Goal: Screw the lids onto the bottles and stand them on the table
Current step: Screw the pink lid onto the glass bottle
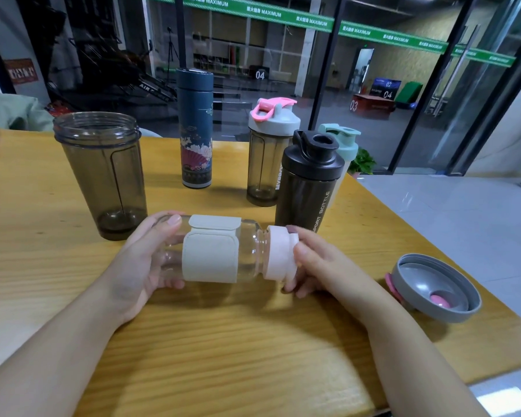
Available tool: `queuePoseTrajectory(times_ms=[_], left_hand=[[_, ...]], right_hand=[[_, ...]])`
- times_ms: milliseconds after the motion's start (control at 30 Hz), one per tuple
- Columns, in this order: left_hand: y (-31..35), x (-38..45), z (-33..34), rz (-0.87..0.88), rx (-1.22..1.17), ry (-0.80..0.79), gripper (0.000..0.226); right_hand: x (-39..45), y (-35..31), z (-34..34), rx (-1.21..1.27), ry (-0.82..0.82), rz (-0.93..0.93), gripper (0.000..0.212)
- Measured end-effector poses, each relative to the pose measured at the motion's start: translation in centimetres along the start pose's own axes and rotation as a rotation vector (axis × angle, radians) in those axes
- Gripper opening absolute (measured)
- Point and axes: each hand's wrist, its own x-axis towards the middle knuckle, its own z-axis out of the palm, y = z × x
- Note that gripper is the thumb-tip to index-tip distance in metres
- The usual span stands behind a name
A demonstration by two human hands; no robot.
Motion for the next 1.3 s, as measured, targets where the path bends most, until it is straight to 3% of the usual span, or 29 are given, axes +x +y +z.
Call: queuePoseTrajectory(times_ms=[67, 167, 367, 467, 533, 833, 967, 1033, 1167, 1300], left_hand=[[0.0, 0.0, 0.0, -0.005, -0.006, -0.002, 0.040], [0.0, 0.0, -0.1, -0.001, -0.020, -0.010, 0.040], [-0.1, 0.1, -0.3, -0.005, -0.023, -0.042, 0.040], [0.0, 0.2, -0.4, 0.000, -0.012, -0.055, 0.054], [0.0, 0.2, -0.5, -0.002, 0.000, -0.064, 0.061], [0.2, 0.2, -0.8, -0.018, -0.007, -0.115, 0.064], [0.2, 0.2, -1.0, -0.026, -0.029, -0.140, 0.064], [0.3, 0.2, -1.1, -0.026, -0.020, -0.144, 0.071], [0.3, 0.3, -1.0, -0.028, -0.030, -0.150, 0.063], [0.2, 0.2, -1.1, -0.019, -0.008, -0.161, 0.077]], right_hand=[[-0.2, 0.2, -0.5, -0.027, -0.047, -0.043, 0.085], [-0.4, 0.3, -0.9, -0.110, -0.107, -0.129, 0.091], [-0.2, 0.2, -0.7, -0.044, -0.074, -0.092, 0.070], [-0.3, -0.2, -0.2, -0.047, -0.040, 0.013, 0.049], [-0.1, -0.2, 0.0, -0.056, -0.010, 0.038, 0.047], [-0.2, -0.1, -0.1, -0.046, -0.011, 0.069, 0.072], [-0.5, 0.0, -0.5, -0.116, -0.082, -0.095, 0.090], [-0.5, 0.0, -0.5, -0.133, -0.078, -0.148, 0.087], [-0.5, -0.1, -0.4, -0.149, -0.044, -0.144, 0.080], [-0.4, -0.3, -0.2, -0.141, -0.019, -0.055, 0.056]])
